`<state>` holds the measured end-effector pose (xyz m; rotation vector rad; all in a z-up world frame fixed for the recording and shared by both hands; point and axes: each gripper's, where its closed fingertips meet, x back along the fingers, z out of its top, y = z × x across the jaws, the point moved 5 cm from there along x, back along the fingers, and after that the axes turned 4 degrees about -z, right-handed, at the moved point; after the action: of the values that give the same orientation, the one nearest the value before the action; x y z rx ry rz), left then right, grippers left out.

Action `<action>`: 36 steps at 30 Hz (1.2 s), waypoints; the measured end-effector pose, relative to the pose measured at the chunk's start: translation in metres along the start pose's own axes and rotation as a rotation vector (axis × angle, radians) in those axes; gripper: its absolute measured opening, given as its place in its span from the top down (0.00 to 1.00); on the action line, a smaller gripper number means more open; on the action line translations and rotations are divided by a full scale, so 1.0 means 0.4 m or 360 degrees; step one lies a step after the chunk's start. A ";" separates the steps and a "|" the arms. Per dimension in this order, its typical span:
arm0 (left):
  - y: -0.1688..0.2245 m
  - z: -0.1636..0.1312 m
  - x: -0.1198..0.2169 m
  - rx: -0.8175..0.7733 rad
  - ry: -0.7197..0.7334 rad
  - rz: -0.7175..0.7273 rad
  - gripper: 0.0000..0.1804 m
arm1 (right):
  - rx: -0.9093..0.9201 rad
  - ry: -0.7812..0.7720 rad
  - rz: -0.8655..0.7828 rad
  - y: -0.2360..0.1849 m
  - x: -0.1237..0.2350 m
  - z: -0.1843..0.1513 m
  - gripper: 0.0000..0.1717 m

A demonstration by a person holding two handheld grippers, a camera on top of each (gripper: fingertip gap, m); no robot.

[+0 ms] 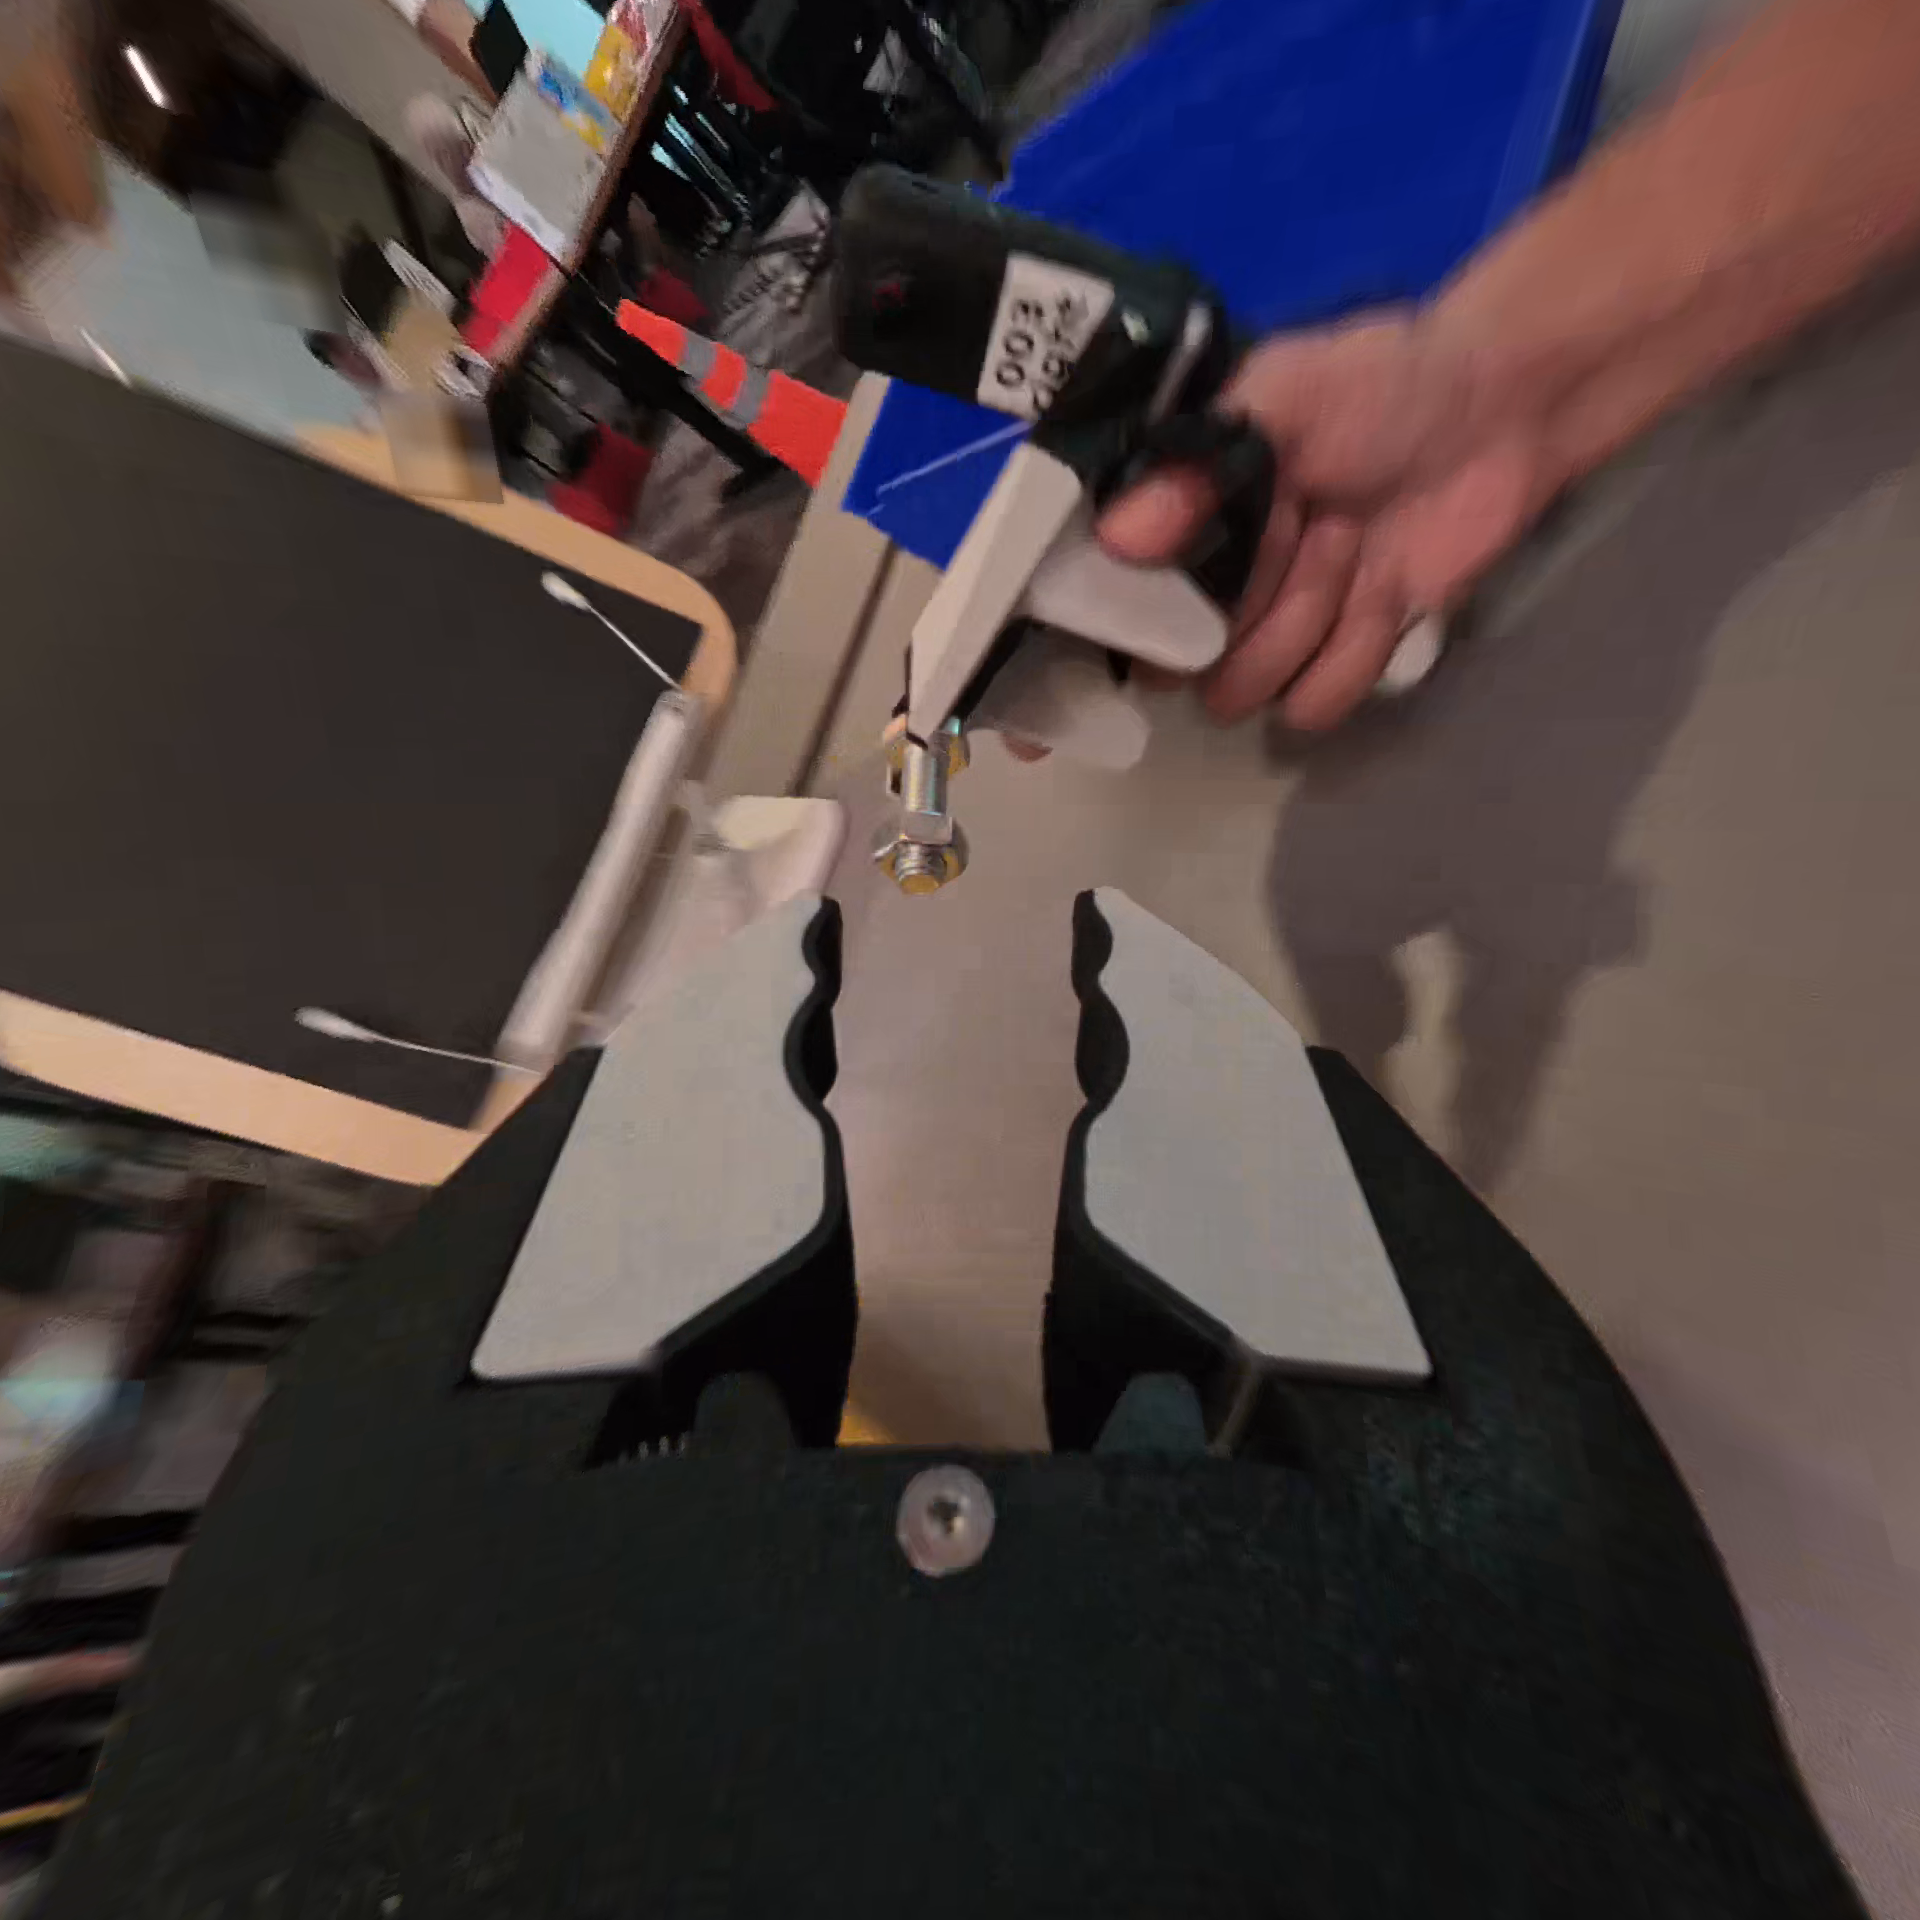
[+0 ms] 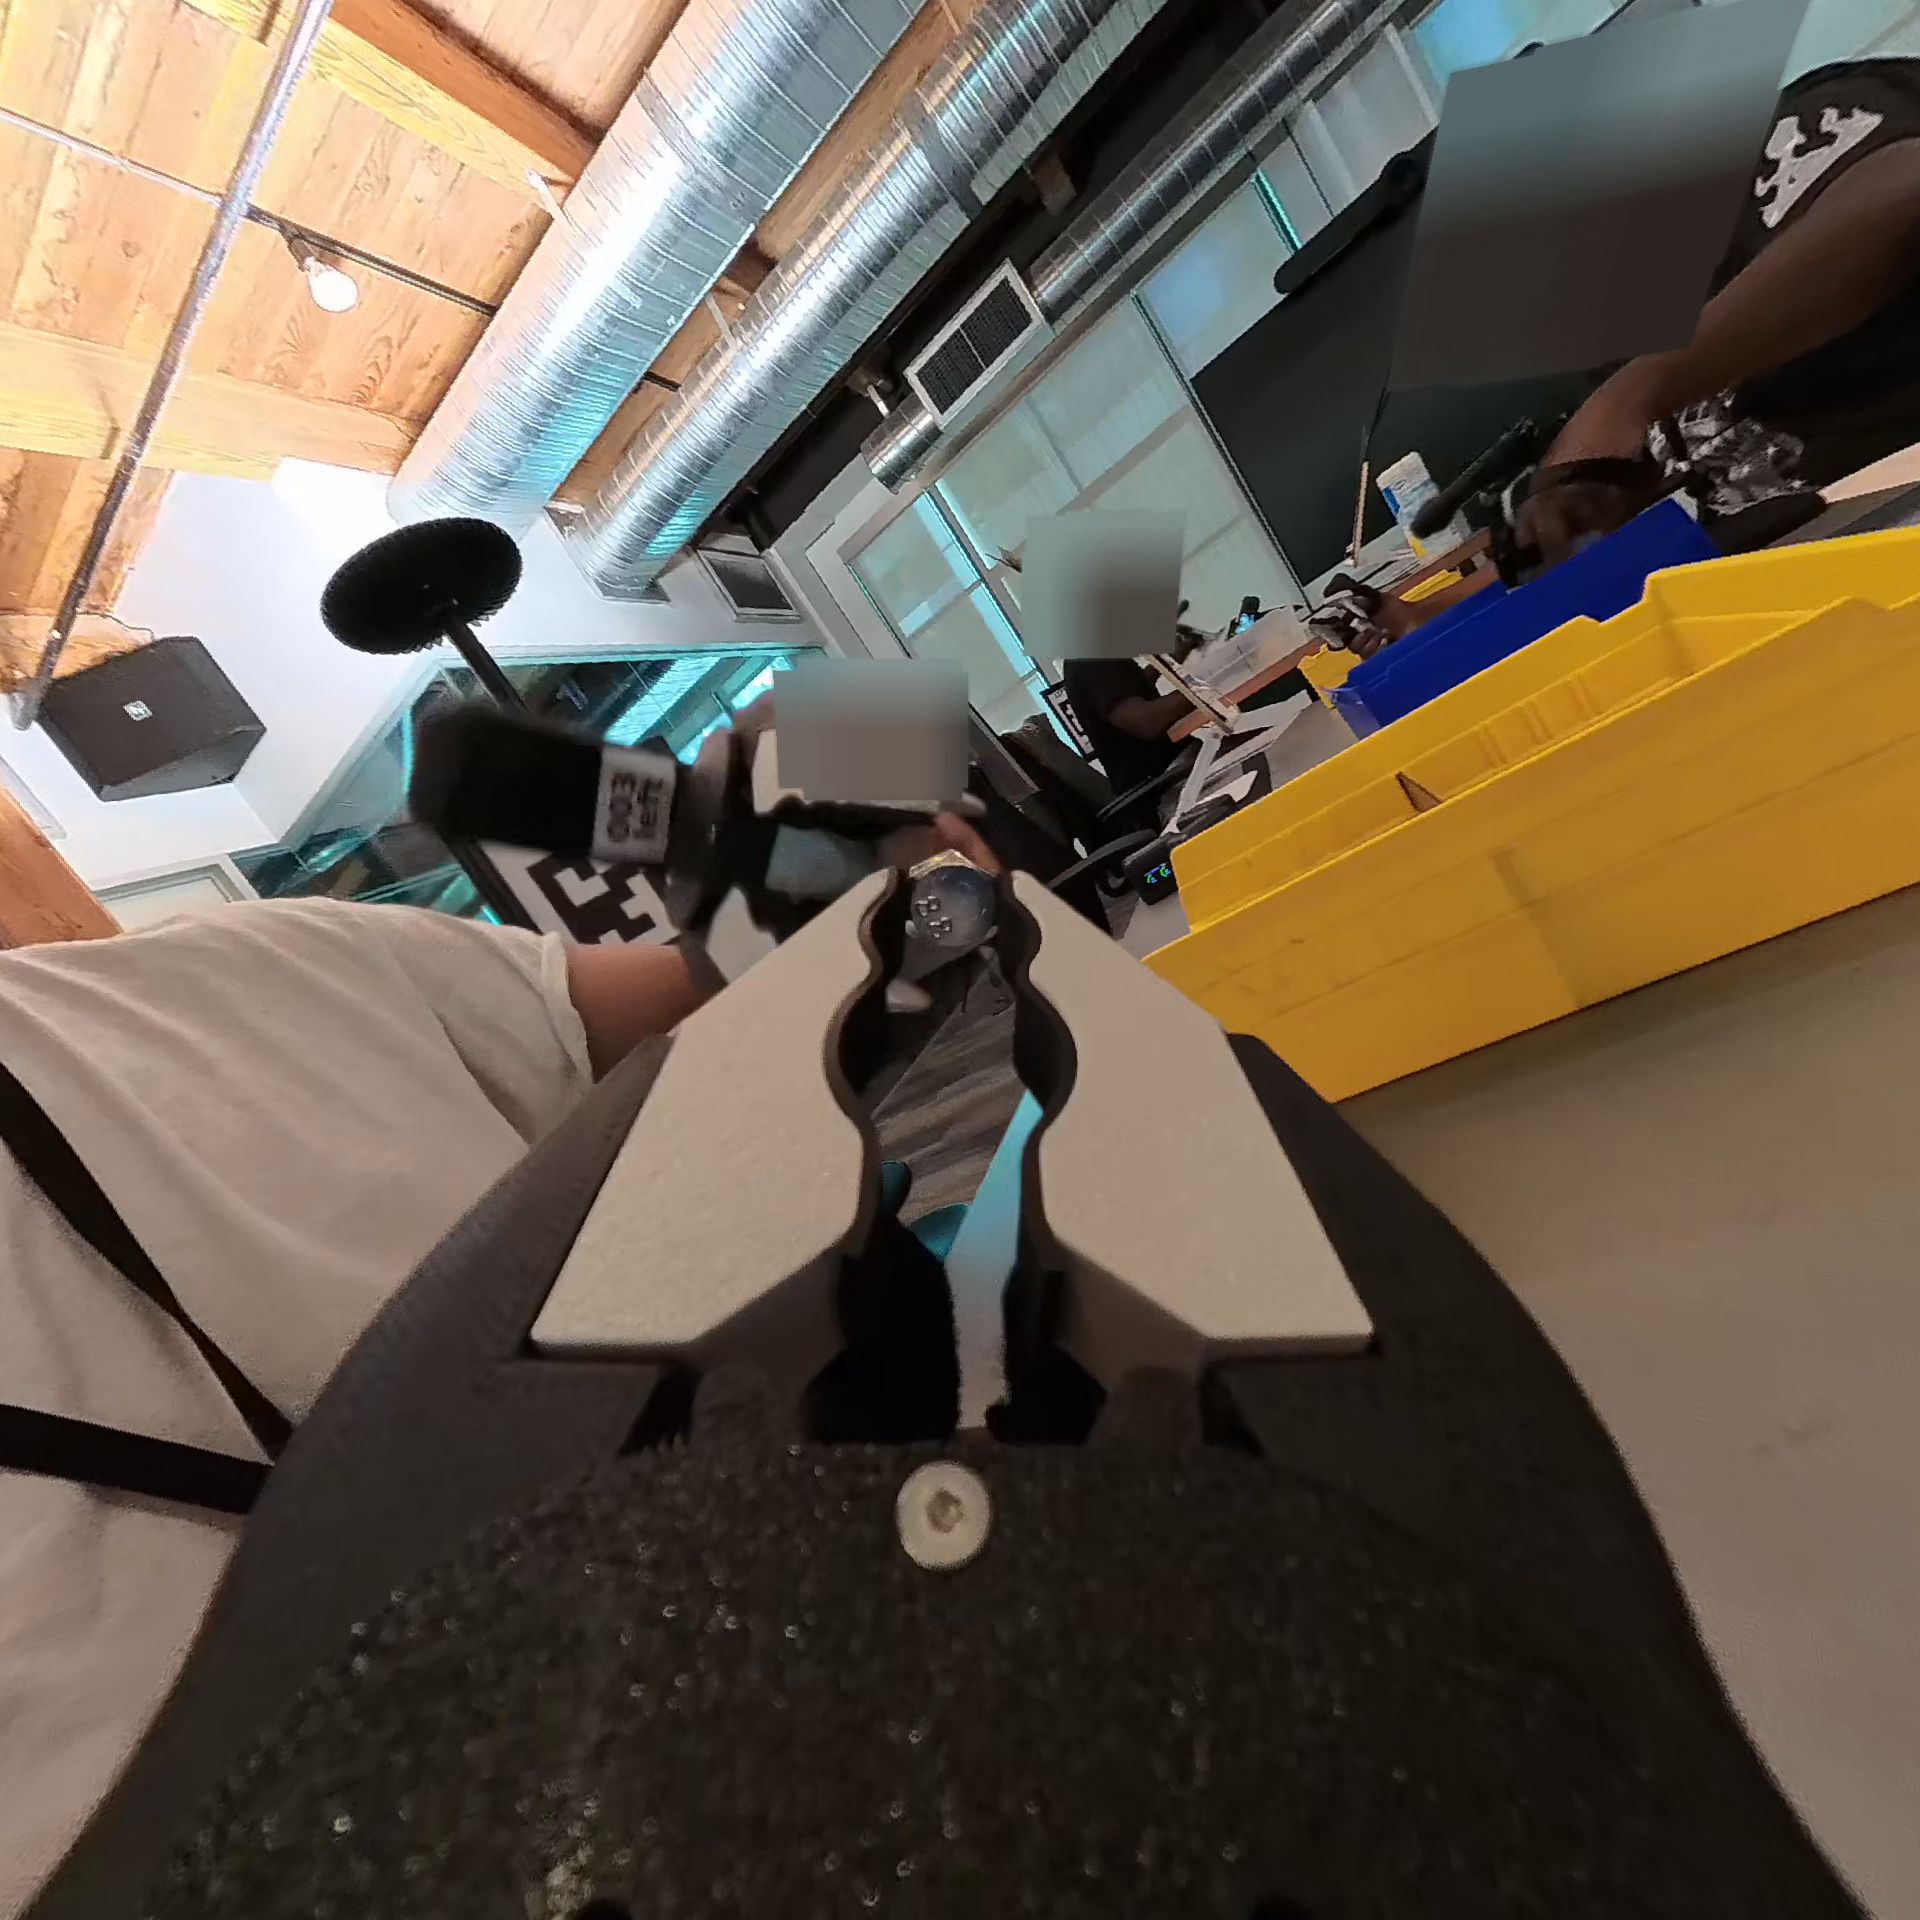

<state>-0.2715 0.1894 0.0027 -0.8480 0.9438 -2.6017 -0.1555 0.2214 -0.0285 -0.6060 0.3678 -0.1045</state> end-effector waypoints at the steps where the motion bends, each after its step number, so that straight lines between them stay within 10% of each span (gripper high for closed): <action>1: -0.004 0.002 0.009 0.0267 0.0062 -0.0068 0.76 | 0.0017 -0.0002 -0.0010 0.000 0.000 0.000 0.90; 9: -0.029 -0.077 -0.011 0.2666 0.0678 -0.0897 0.84 | 0.0209 0.0079 -0.0126 -0.005 0.002 0.012 0.91; 16: -0.001 -0.111 -0.043 0.3358 0.0855 -0.1253 0.82 | 0.0429 -0.0107 -0.0171 -0.013 -0.020 -0.029 0.90; 28: 0.007 -0.104 -0.042 0.3246 0.0692 -0.1415 0.91 | 0.0499 -0.0120 -0.0180 -0.020 -0.031 -0.043 0.90; 36: -0.018 -0.052 -0.031 0.1406 0.0380 -0.0569 0.91 | 0.0246 -0.0020 -0.0089 -0.009 -0.020 -0.029 0.90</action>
<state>-0.2743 0.2103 -0.0110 -0.4819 -0.3941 -2.9942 -0.1672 0.2140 -0.0327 -0.4640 0.3274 -0.1808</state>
